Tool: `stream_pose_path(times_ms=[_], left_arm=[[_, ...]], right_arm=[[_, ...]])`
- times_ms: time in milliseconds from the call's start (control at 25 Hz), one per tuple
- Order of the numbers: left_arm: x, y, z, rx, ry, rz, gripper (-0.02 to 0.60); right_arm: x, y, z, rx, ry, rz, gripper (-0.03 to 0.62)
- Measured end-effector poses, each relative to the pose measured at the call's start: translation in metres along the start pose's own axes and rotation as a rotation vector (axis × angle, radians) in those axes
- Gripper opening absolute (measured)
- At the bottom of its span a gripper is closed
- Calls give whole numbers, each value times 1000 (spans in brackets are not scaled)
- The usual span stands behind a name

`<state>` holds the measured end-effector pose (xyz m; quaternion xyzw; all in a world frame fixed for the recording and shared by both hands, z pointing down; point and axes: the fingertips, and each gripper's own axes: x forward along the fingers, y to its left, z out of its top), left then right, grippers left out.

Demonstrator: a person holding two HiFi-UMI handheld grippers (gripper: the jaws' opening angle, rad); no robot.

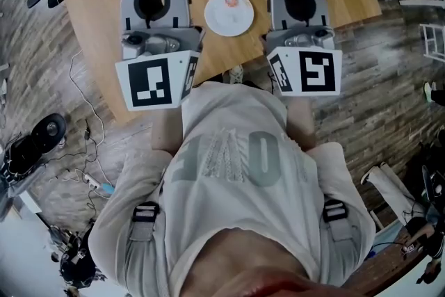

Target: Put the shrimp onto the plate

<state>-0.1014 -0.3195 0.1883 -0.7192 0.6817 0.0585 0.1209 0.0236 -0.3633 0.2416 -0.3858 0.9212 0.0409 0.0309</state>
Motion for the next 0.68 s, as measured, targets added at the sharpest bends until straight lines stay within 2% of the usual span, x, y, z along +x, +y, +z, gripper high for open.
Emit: stream_pose_path(times_ms=[320,680], left_arm=[[8,-20,0,15,-7,-23,9],[3,-1,9,-4,-37,-20,11]], right_arm=[[-8,-17,-8,9,20,-25,18],[-1,-4,-8,-4,36,-33,18]])
